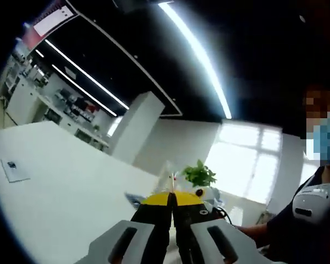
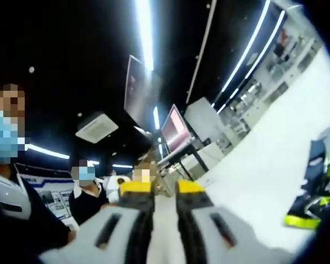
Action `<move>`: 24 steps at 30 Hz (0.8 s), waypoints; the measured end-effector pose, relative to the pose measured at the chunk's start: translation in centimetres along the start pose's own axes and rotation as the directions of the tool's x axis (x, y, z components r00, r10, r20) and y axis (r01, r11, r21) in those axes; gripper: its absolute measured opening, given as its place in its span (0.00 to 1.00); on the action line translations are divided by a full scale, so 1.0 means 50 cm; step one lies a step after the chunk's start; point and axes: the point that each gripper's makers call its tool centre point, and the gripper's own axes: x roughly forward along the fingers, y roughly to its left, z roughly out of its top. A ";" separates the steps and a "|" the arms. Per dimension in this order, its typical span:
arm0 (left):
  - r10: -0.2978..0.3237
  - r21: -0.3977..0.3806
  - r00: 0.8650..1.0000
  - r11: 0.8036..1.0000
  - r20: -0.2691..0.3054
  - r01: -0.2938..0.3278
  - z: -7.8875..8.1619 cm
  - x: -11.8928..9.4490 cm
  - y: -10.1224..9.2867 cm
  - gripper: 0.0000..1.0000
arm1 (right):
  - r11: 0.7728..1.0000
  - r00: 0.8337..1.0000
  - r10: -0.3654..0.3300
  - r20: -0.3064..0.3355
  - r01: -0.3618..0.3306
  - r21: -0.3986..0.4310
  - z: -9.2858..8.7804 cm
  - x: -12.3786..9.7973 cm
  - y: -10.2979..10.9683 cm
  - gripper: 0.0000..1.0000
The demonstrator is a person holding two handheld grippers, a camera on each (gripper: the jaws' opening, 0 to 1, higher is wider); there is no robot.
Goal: Arrange the skincare products in the storage area until every visible bottle or jar stands upright without overlapping.
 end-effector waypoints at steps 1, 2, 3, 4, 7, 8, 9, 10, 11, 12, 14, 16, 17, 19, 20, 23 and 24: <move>-0.007 0.006 1.000 1.000 -0.013 0.007 -0.002 0.000 -0.003 0.00 | 1.000 1.000 0.006 -0.001 -0.006 -0.006 0.004 -0.002 0.002 0.14; -0.015 0.013 0.999 1.000 -0.031 0.016 -0.005 0.000 -0.006 0.00 | 1.000 1.000 0.013 -0.005 -0.013 -0.018 0.009 -0.005 0.006 0.14; -0.016 0.028 0.999 0.999 -0.041 0.017 -0.006 0.000 -0.008 0.00 | 0.999 1.000 0.021 -0.013 -0.021 -0.038 0.012 -0.007 0.012 0.14; -0.022 0.037 0.998 0.999 -0.055 0.024 -0.008 0.000 -0.011 0.00 | 0.998 0.999 0.027 -0.027 -0.029 -0.057 0.012 -0.010 0.018 0.13; -0.035 0.067 0.994 0.997 -0.099 0.041 -0.018 0.004 -0.020 0.00 | 0.992 0.996 0.044 -0.082 -0.053 -0.115 0.009 -0.015 0.030 0.13; -0.038 0.072 0.993 0.996 -0.110 0.047 -0.021 0.005 -0.022 0.00 | 0.990 0.994 0.047 -0.102 -0.060 -0.129 0.006 -0.016 0.033 0.13; -0.042 0.082 0.992 0.995 -0.122 0.052 -0.024 0.007 -0.025 0.00 | 0.988 0.992 0.051 -0.115 -0.067 -0.142 0.005 -0.017 0.037 0.13; -0.045 0.086 0.990 0.995 -0.133 0.057 -0.027 0.008 -0.028 0.00 | 0.986 0.990 0.058 -0.128 -0.077 -0.146 0.003 -0.018 0.041 0.13; -0.050 0.089 0.989 0.994 -0.141 0.063 -0.030 0.010 -0.031 0.00 | 0.986 0.989 0.062 -0.137 -0.082 -0.148 0.001 -0.019 0.044 0.13; -0.057 0.094 0.987 0.993 -0.149 0.071 -0.033 0.011 -0.034 0.00 | 0.984 0.987 0.063 -0.144 -0.086 -0.153 -0.001 -0.021 0.045 0.13; -0.066 0.098 0.984 0.992 -0.163 0.083 -0.039 0.013 -0.040 0.00 | 0.981 0.983 0.066 -0.170 -0.095 -0.168 -0.009 -0.025 0.047 0.12; -0.071 0.104 0.982 0.990 -0.176 0.090 -0.046 0.015 -0.044 0.00 | 0.979 0.978 0.070 -0.195 -0.106 -0.177 -0.017 -0.028 0.048 0.11; -0.072 0.106 0.981 0.990 -0.181 0.092 -0.048 0.016 -0.045 0.00 | 0.978 0.977 0.072 -0.201 -0.109 -0.180 -0.019 -0.029 0.048 0.10; -0.073 0.105 0.980 0.990 -0.187 0.093 -0.049 0.015 -0.044 0.00 | 0.976 0.973 0.079 -0.217 -0.120 -0.183 -0.025 -0.032 0.051 0.09; -0.073 0.103 0.980 0.990 -0.188 0.094 -0.049 0.015 -0.044 0.00 | 0.976 0.972 0.080 -0.222 -0.122 -0.182 -0.028 -0.034 0.052 0.09; -0.076 0.101 0.978 0.990 -0.196 0.097 -0.051 0.018 -0.044 0.00 | 0.976 0.971 0.077 -0.225 -0.119 -0.182 -0.031 -0.039 0.048 0.06; -0.077 0.101 0.977 0.990 -0.198 0.098 -0.053 0.020 -0.046 0.00 | 0.977 0.972 0.075 -0.224 -0.116 -0.179 -0.030 -0.041 0.047 0.06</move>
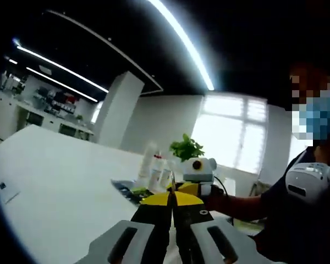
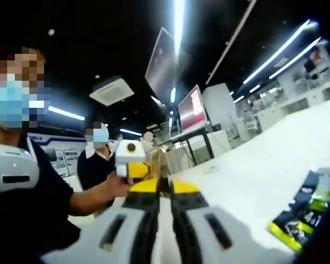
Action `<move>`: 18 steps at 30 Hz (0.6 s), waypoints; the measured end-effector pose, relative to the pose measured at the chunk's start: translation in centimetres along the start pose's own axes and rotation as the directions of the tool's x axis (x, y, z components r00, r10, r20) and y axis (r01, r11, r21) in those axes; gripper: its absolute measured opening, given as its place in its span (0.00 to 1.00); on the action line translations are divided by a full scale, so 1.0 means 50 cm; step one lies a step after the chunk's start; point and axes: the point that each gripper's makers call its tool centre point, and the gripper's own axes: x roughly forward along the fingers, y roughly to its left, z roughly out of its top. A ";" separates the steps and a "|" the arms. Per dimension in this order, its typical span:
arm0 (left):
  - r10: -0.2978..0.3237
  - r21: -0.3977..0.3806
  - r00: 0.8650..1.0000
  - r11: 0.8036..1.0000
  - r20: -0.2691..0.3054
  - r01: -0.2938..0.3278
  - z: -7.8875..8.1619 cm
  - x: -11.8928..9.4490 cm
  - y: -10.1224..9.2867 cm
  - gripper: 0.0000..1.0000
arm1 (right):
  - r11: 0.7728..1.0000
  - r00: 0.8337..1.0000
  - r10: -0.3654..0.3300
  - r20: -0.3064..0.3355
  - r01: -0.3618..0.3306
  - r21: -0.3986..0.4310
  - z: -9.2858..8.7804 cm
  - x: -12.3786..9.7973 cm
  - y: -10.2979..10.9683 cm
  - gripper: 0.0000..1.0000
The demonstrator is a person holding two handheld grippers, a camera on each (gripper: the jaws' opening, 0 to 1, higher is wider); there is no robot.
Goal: Arrange the skincare products in the storage area until every visible bottle or jar stands upright without overlapping.
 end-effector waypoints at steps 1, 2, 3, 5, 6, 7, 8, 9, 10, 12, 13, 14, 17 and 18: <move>0.000 0.000 1.000 1.000 -0.001 0.000 -0.001 0.001 0.000 0.00 | 1.000 1.000 -0.002 0.000 0.002 0.001 0.000 -0.001 -0.001 0.05; 0.002 -0.001 1.000 1.000 -0.003 -0.002 -0.001 0.003 0.001 0.00 | 1.000 1.000 -0.005 0.000 0.005 0.001 0.000 -0.003 -0.003 0.05; 0.003 -0.001 1.000 1.000 -0.005 -0.003 -0.001 0.004 0.002 0.00 | 1.000 1.000 -0.007 0.000 0.007 0.000 0.000 -0.005 -0.004 0.04; 0.009 -0.002 1.000 1.000 -0.008 -0.009 -0.001 0.006 0.005 0.00 | 1.000 1.000 -0.010 -0.001 0.010 0.003 0.000 -0.007 -0.007 0.03; 0.019 -0.001 1.000 1.000 -0.011 -0.019 -0.001 0.006 0.010 0.00 | 1.000 1.000 -0.010 -0.001 0.010 0.003 -0.002 -0.008 -0.004 0.03; 0.028 0.000 1.000 1.000 -0.015 -0.028 -0.002 0.007 0.015 0.00 | 1.000 1.000 -0.010 -0.001 0.010 0.005 -0.003 -0.009 -0.005 0.02; 0.033 0.003 0.999 0.999 -0.017 -0.033 -0.002 0.008 0.017 0.00 | 1.000 1.000 -0.010 -0.001 0.010 0.006 -0.004 -0.010 -0.004 0.01; 0.034 0.004 0.999 0.999 -0.019 -0.034 -0.003 0.010 0.017 0.00 | 1.000 1.000 -0.012 -0.002 0.012 0.007 -0.005 -0.011 -0.005 0.00; 0.036 0.005 0.999 0.999 -0.020 -0.036 -0.003 0.012 0.019 0.00 | 1.000 1.000 -0.016 0.001 0.016 0.006 -0.005 -0.012 -0.007 0.00; 0.044 0.009 0.999 0.999 -0.020 -0.044 -0.003 0.015 0.023 0.00 | 1.000 1.000 -0.026 0.006 0.026 0.003 -0.004 -0.013 -0.010 0.00; 0.046 0.009 0.999 0.999 -0.019 -0.046 -0.003 0.017 0.024 0.00 | 1.000 1.000 -0.028 0.007 0.028 0.004 -0.005 -0.013 -0.011 0.00; 0.048 0.008 0.999 0.999 -0.017 -0.048 -0.002 0.018 0.026 0.00 | 1.000 0.999 -0.030 0.010 0.030 0.005 -0.004 -0.014 -0.012 0.00; 0.069 0.021 0.997 0.997 -0.024 -0.069 -0.002 0.025 0.037 0.00 | 0.999 0.999 -0.043 0.009 0.043 0.004 -0.005 -0.016 -0.019 0.00; 0.071 0.023 0.997 0.997 -0.026 -0.071 -0.002 0.027 0.039 0.00 | 0.999 0.999 -0.047 0.010 0.047 0.003 -0.005 -0.017 -0.022 0.00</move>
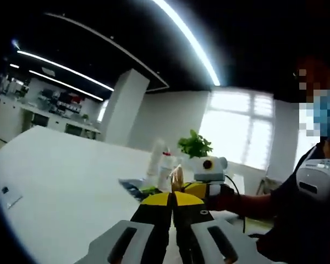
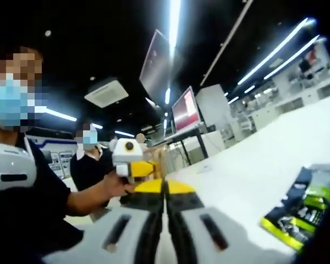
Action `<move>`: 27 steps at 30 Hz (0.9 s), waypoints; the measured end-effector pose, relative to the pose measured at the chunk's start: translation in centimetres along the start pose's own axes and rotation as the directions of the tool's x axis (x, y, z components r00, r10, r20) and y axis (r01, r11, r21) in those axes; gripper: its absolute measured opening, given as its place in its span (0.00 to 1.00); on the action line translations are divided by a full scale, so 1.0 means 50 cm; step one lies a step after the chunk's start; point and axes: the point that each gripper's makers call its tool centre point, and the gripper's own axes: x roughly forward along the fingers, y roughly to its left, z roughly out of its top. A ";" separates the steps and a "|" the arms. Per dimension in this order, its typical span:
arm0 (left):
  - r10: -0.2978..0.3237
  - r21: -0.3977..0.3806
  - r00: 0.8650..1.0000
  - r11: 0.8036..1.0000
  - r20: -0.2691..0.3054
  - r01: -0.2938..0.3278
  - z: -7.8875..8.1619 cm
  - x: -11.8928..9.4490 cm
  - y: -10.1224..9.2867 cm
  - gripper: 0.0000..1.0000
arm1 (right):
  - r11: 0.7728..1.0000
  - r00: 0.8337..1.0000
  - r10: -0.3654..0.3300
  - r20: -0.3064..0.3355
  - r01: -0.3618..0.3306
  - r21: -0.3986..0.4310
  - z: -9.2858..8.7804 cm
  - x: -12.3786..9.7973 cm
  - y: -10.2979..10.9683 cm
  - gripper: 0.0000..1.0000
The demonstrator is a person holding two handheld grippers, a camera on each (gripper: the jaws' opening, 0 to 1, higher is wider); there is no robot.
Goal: Arrange the skincare products in the storage area until every visible bottle or jar stands upright without overlapping.
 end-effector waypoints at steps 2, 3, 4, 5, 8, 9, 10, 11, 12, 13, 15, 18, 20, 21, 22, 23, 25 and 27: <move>0.003 0.001 1.000 1.000 -0.001 -0.003 0.001 0.005 0.004 0.00 | 1.000 1.000 -0.008 0.003 0.008 0.005 0.000 -0.003 -0.006 0.00; 0.008 0.002 1.000 1.000 -0.002 -0.008 0.001 0.010 0.009 0.00 | 1.000 1.000 -0.014 0.004 0.014 0.005 0.000 -0.004 -0.009 0.00; 0.012 0.004 1.000 1.000 -0.004 -0.012 0.001 0.013 0.013 0.00 | 1.000 1.000 -0.022 0.004 0.022 0.003 -0.001 -0.006 -0.011 0.00; 0.016 0.005 1.000 1.000 -0.005 -0.016 0.000 0.017 0.018 0.00 | 1.000 1.000 -0.029 0.004 0.029 0.002 -0.001 -0.007 -0.014 0.00; 0.027 0.002 1.000 1.000 -0.008 -0.027 -0.006 0.030 0.035 0.00 | 0.997 0.997 -0.075 -0.013 0.075 -0.004 -0.009 -0.012 -0.032 0.00; 0.029 -0.001 1.000 1.000 -0.009 -0.029 -0.008 0.034 0.038 0.00 | 0.997 0.997 -0.082 -0.014 0.082 -0.004 -0.011 -0.013 -0.036 0.00; 0.032 -0.006 0.999 0.999 -0.010 -0.032 -0.012 0.038 0.044 0.00 | 0.996 0.996 -0.092 -0.014 0.092 -0.002 -0.012 -0.016 -0.042 0.00; 0.033 -0.014 0.999 0.999 -0.009 -0.033 -0.015 0.043 0.050 0.00 | 0.995 0.995 -0.103 -0.013 0.104 0.004 -0.014 -0.019 -0.048 0.00; 0.034 -0.025 0.999 0.999 -0.007 -0.034 -0.018 0.047 0.055 0.00 | 0.994 0.994 -0.112 -0.014 0.112 0.008 -0.016 -0.022 -0.054 0.00; 0.037 -0.030 0.999 0.999 -0.007 -0.037 -0.021 0.053 0.059 0.00 | 0.993 0.993 -0.121 -0.018 0.121 0.008 -0.018 -0.024 -0.058 0.00; 0.044 -0.038 0.999 0.998 -0.008 -0.044 -0.028 0.064 0.070 0.00 | 0.989 0.989 -0.146 -0.023 0.146 0.009 -0.020 -0.030 -0.072 0.00; 0.049 -0.055 0.999 0.997 -0.013 -0.050 -0.034 0.076 0.082 0.00 | 0.984 0.984 -0.178 -0.026 0.178 0.009 -0.023 -0.037 -0.088 0.00; 0.052 -0.063 0.999 0.997 -0.015 -0.053 -0.036 0.082 0.088 0.00 | 0.981 0.981 -0.191 -0.023 0.191 0.017 -0.023 -0.042 -0.095 0.00; 0.053 -0.066 0.998 0.996 -0.016 -0.054 -0.036 0.084 0.090 0.00 | 0.980 0.980 -0.196 -0.022 0.196 0.018 -0.023 -0.043 -0.097 0.00; 0.054 -0.068 0.998 0.996 -0.017 -0.055 -0.036 0.087 0.091 0.00 | 0.979 0.979 -0.201 -0.022 0.202 0.019 -0.023 -0.044 -0.099 0.00; 0.055 -0.070 0.998 0.996 -0.018 -0.056 -0.037 0.089 0.093 0.00 | 0.979 0.979 -0.205 -0.021 0.205 0.021 -0.023 -0.045 -0.101 0.00; 0.058 -0.074 0.998 0.996 -0.020 -0.059 -0.038 0.093 0.097 0.00 | 0.976 0.976 -0.215 -0.020 0.215 0.022 -0.023 -0.047 -0.104 0.00; 0.063 -0.076 0.998 0.995 -0.023 -0.065 -0.040 0.097 0.101 0.00 | 0.974 0.974 -0.224 -0.022 0.225 0.023 -0.024 -0.049 -0.108 0.00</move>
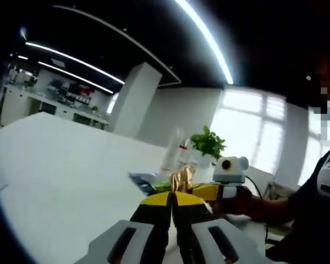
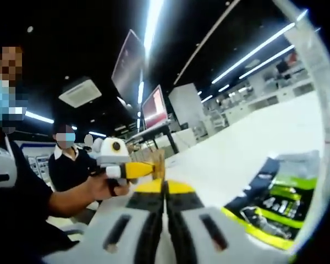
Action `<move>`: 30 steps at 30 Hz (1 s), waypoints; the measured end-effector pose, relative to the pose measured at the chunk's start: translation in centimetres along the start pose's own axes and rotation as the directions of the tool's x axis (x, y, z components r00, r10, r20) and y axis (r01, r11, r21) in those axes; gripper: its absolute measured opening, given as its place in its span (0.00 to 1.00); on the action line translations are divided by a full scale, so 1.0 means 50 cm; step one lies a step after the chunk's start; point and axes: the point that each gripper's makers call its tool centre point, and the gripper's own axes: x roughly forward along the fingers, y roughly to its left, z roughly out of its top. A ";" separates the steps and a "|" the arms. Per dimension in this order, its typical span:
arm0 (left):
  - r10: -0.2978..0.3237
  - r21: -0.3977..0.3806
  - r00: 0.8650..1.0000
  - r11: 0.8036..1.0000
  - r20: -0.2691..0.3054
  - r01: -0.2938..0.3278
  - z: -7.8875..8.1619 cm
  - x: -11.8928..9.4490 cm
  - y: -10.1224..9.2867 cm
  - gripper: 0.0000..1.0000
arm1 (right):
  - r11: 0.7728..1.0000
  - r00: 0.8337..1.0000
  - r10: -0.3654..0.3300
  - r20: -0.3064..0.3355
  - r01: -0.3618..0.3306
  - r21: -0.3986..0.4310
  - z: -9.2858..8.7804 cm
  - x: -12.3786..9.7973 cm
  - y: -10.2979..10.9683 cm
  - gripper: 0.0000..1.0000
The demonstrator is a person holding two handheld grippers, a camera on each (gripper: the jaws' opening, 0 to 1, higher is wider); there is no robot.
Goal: Arrange the skincare products in the storage area until every visible bottle or jar stands upright without overlapping.
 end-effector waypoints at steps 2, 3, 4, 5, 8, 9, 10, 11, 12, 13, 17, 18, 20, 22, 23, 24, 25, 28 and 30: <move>0.003 -0.007 1.000 1.000 -0.001 -0.003 -0.002 0.004 0.005 0.00 | 1.000 1.000 -0.014 -0.001 0.014 0.002 -0.001 0.000 -0.005 0.00; 0.005 -0.009 1.000 1.000 -0.001 -0.005 -0.003 0.006 0.006 0.00 | 1.000 1.000 -0.020 -0.002 0.020 0.003 -0.002 0.000 -0.008 0.00; 0.008 -0.010 1.000 1.000 -0.001 -0.008 -0.003 0.008 0.008 0.00 | 1.000 1.000 -0.024 -0.001 0.024 0.005 -0.001 0.000 -0.011 0.00; 0.010 -0.010 1.000 1.000 -0.001 -0.010 -0.004 0.010 0.009 0.01 | 1.000 1.000 -0.030 -0.001 0.030 0.004 -0.001 0.000 -0.014 0.00; 0.012 -0.014 1.000 1.000 -0.003 -0.012 -0.006 0.014 0.013 0.01 | 0.999 0.999 -0.047 -0.005 0.047 0.007 -0.002 -0.001 -0.021 0.00; 0.014 -0.013 1.000 1.000 -0.004 -0.014 -0.007 0.015 0.015 0.01 | 0.999 0.999 -0.048 -0.005 0.048 0.007 -0.003 -0.001 -0.022 0.00; 0.015 -0.013 1.000 1.000 -0.005 -0.015 -0.008 0.016 0.018 0.01 | 0.999 0.999 -0.049 -0.006 0.049 0.008 -0.003 -0.001 -0.023 0.00; 0.015 -0.017 1.000 1.000 -0.005 -0.015 -0.009 0.017 0.020 0.01 | 0.999 0.999 -0.050 -0.006 0.050 0.007 -0.002 -0.001 -0.024 0.00; 0.014 -0.019 1.000 1.000 -0.004 -0.015 -0.009 0.018 0.020 0.01 | 0.999 0.999 -0.050 -0.007 0.050 0.007 -0.003 -0.001 -0.024 0.00; 0.013 -0.021 1.000 1.000 -0.004 -0.013 -0.011 0.018 0.021 0.01 | 0.999 0.999 -0.052 -0.010 0.052 0.007 -0.004 -0.001 -0.025 0.00; 0.005 -0.032 1.000 0.999 0.001 -0.005 -0.012 0.021 0.027 0.01 | 0.998 0.998 -0.054 -0.014 0.054 0.008 -0.005 -0.001 -0.030 0.00; 0.004 -0.035 1.000 0.999 0.002 -0.004 -0.013 0.021 0.027 0.01 | 0.998 0.998 -0.054 -0.016 0.054 0.009 -0.006 -0.001 -0.031 0.00; -0.001 -0.041 1.000 0.999 0.005 0.001 -0.015 0.022 0.029 0.01 | 0.999 0.999 -0.050 -0.021 0.051 0.012 -0.008 -0.001 -0.030 0.00; -0.011 -0.037 1.000 0.999 0.004 0.011 -0.017 0.022 0.026 0.00 | 0.999 0.999 -0.045 -0.021 0.045 0.007 -0.008 0.000 -0.029 0.00; -0.013 -0.028 1.000 1.000 -0.002 0.013 -0.019 0.021 0.026 0.00 | 0.999 0.999 -0.037 -0.021 0.037 0.008 -0.008 0.000 -0.027 0.00; -0.017 -0.016 1.000 1.000 -0.008 0.017 -0.021 0.021 0.026 0.00 | 0.999 0.999 -0.034 -0.016 0.034 0.008 -0.007 0.000 -0.026 0.00; -0.019 -0.008 1.000 1.000 -0.013 0.019 -0.023 0.021 0.026 0.00 | 0.999 0.999 -0.033 -0.012 0.033 0.005 -0.005 0.000 -0.026 0.00; -0.016 0.023 0.999 1.000 -0.032 0.017 -0.028 0.020 0.027 0.00 | 1.000 1.000 -0.017 -0.012 0.017 0.001 -0.005 0.002 -0.021 0.00; -0.020 0.031 0.999 0.999 -0.039 0.021 -0.029 0.020 0.026 0.00 | 1.000 1.000 -0.015 -0.014 0.015 -0.002 -0.005 0.002 -0.022 0.00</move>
